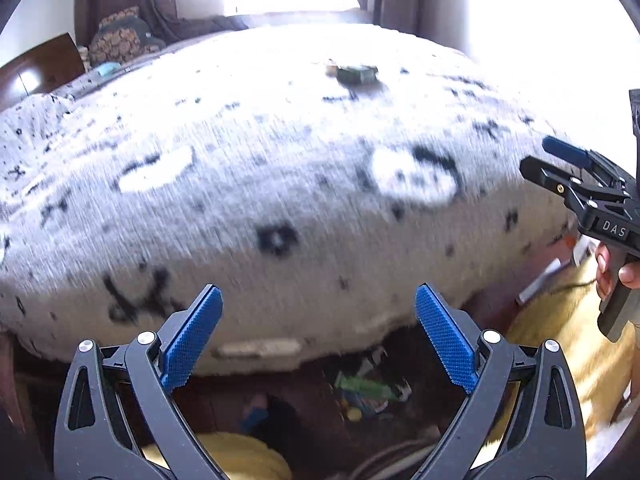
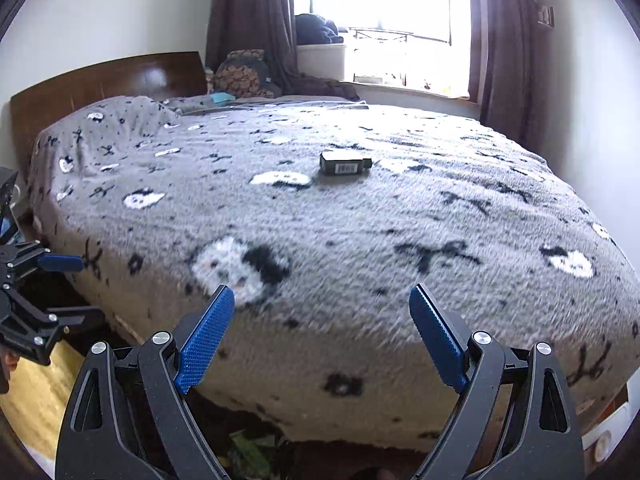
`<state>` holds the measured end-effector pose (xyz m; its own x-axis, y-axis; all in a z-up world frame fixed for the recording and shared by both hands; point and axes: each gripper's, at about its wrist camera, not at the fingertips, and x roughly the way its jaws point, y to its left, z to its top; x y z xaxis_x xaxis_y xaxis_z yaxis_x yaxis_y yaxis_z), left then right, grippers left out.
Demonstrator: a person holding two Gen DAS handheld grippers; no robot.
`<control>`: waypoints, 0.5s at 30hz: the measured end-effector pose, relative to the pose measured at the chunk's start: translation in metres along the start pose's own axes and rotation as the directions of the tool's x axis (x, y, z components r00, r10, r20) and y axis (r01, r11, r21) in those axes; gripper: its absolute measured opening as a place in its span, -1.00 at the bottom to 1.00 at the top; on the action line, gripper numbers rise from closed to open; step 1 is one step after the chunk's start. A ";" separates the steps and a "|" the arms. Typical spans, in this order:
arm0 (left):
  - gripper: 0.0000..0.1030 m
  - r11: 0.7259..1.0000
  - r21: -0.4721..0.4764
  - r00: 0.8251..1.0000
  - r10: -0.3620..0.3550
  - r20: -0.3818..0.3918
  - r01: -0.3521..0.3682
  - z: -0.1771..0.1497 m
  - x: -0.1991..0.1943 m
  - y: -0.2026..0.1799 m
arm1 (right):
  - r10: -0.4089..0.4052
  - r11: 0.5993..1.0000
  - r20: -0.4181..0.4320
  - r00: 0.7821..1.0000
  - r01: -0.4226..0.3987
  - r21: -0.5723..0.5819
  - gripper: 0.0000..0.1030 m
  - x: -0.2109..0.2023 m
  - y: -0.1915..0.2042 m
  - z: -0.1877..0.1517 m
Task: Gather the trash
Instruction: 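Grasp the white lip balm tube with the left tool while the right tool grasps the green bottle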
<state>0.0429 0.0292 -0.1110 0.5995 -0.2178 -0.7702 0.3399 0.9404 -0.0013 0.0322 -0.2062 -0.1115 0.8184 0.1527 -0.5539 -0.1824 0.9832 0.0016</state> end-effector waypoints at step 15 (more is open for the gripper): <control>0.79 0.997 -0.070 0.998 0.045 0.037 -0.042 0.098 0.048 0.048 | -0.041 0.999 -0.052 0.998 0.041 0.000 0.74 0.084 -0.041 0.086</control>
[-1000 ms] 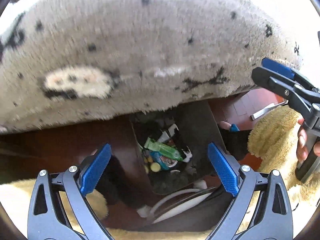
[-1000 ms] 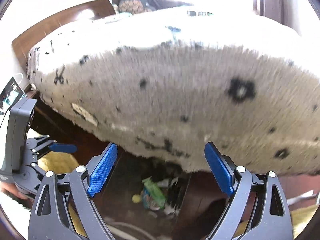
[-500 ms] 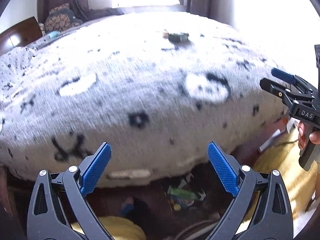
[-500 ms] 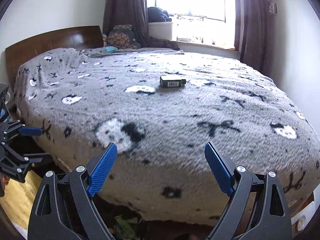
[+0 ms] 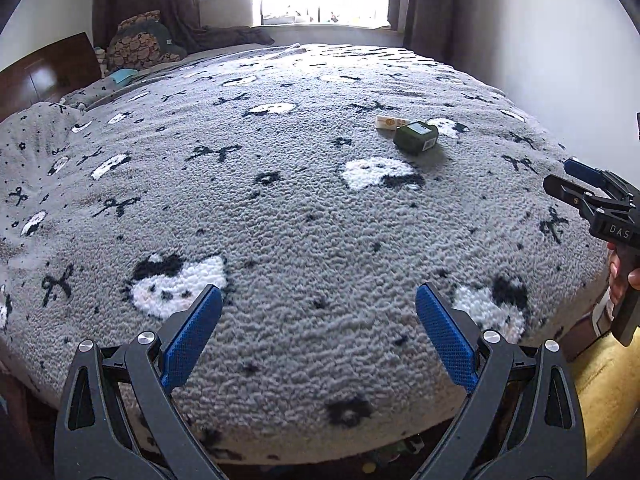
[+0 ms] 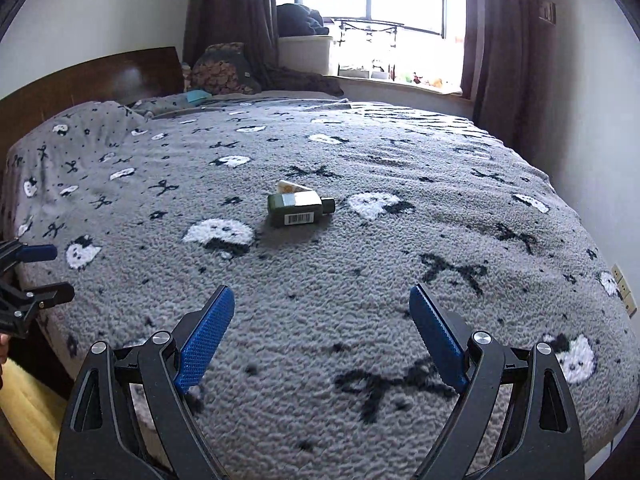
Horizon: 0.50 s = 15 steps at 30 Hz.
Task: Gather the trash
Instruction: 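Grasp the white lip balm tube with the left tool while the right tool grasps the green bottle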
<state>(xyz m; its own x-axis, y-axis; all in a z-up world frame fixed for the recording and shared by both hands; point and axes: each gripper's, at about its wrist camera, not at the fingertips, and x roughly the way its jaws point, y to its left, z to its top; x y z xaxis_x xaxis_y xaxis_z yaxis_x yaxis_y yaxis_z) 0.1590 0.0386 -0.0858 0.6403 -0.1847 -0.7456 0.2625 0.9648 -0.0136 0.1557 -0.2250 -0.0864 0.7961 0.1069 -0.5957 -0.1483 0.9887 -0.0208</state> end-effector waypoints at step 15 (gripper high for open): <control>0.79 1.000 0.006 0.999 0.006 -0.044 -0.006 0.047 0.084 0.003 | 0.062 0.997 -0.149 0.987 -0.056 0.044 0.74 0.132 0.014 0.047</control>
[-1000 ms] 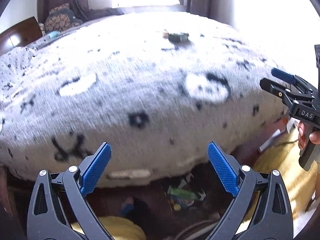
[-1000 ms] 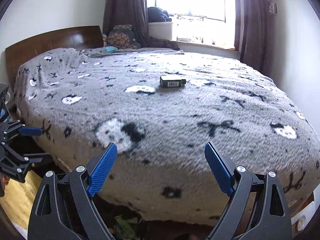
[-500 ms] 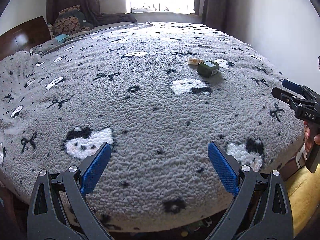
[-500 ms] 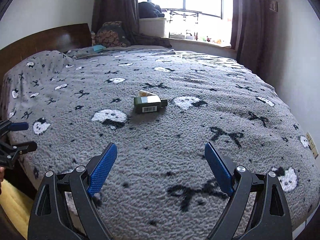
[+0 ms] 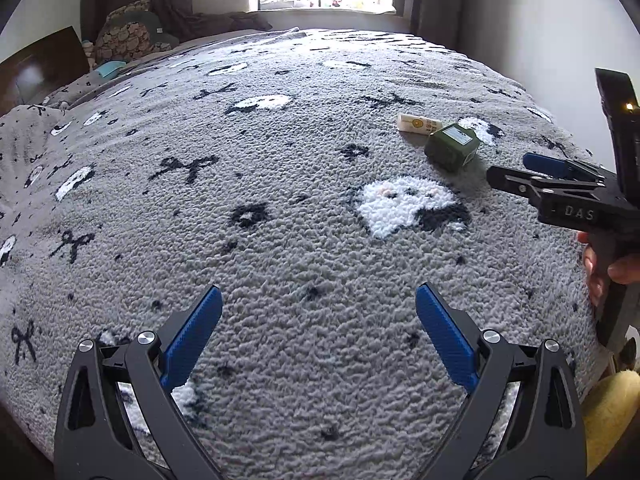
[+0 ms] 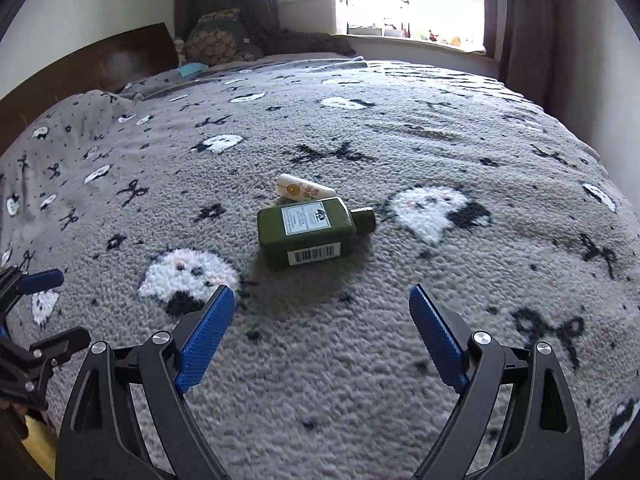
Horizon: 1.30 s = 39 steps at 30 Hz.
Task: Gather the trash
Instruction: 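Grasp the white lip balm tube with the left tool while the right tool grasps the green bottle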
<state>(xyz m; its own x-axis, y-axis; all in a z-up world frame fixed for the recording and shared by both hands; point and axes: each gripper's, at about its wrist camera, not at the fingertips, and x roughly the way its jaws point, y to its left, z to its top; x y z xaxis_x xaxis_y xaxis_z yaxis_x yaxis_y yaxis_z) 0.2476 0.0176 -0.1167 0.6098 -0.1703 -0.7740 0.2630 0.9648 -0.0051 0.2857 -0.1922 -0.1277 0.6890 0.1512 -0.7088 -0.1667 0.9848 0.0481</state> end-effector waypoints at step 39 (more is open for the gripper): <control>0.73 0.992 0.106 0.995 -0.076 0.058 0.070 0.125 0.106 -0.096 | -0.078 0.988 -0.047 0.996 0.084 0.131 0.34 -0.001 -0.117 0.003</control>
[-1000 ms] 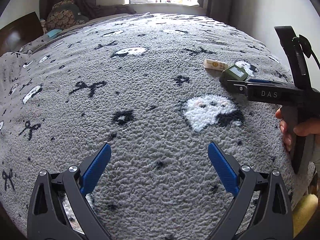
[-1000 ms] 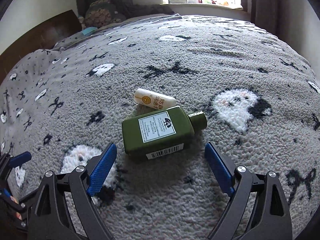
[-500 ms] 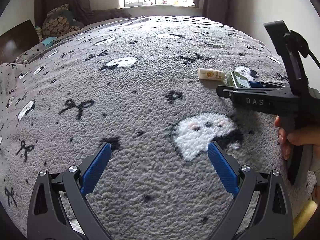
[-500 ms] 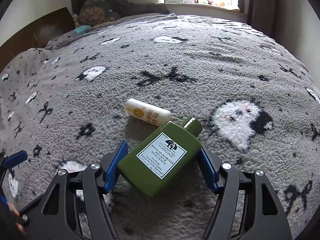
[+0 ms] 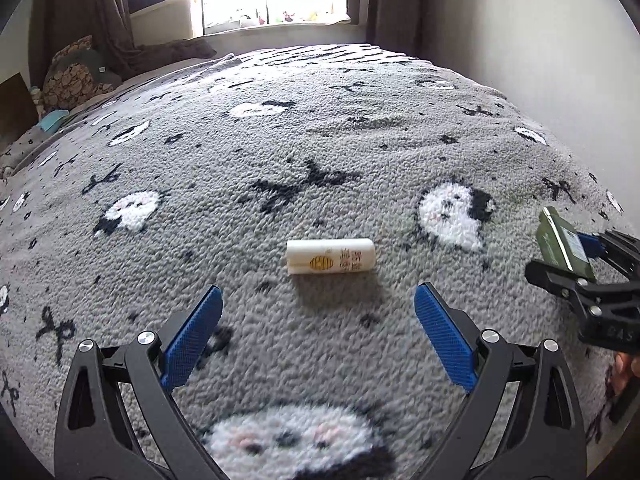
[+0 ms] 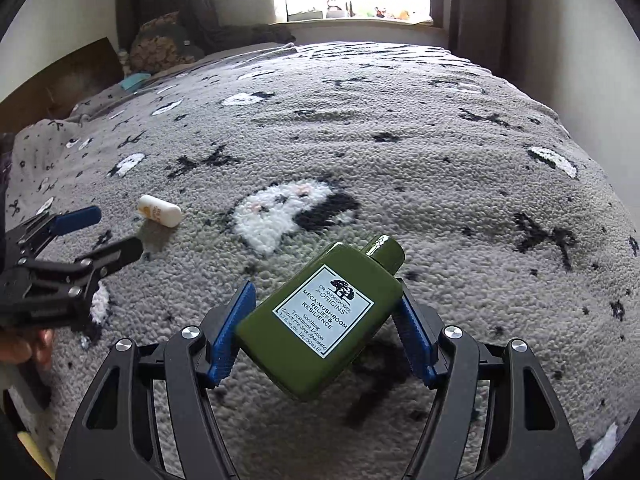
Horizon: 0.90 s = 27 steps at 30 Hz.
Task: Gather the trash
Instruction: 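Grasp the white lip balm tube with the left tool while the right tool grasps the green bottle, then carry the lip balm tube and green bottle down over the bin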
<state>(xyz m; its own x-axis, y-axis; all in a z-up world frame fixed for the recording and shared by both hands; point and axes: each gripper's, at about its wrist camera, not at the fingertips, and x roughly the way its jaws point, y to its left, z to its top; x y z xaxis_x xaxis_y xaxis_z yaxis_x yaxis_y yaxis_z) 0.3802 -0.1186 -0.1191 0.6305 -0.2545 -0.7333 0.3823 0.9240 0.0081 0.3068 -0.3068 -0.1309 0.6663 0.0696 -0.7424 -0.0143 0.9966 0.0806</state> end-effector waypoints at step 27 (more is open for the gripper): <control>-0.03 0.999 0.047 1.000 0.026 0.018 -0.027 -0.068 -0.127 -0.031 | -0.063 0.988 0.151 0.986 0.083 -0.132 0.34 -0.161 0.047 -0.082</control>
<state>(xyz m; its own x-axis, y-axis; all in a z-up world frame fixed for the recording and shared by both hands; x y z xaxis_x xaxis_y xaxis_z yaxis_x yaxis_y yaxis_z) 0.2425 -0.0953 -0.0729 0.6521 -0.2355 -0.7207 0.3967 0.9160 0.0596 0.1375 -0.2680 -0.0619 0.7711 -0.0006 -0.6367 -0.0569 0.9959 -0.0698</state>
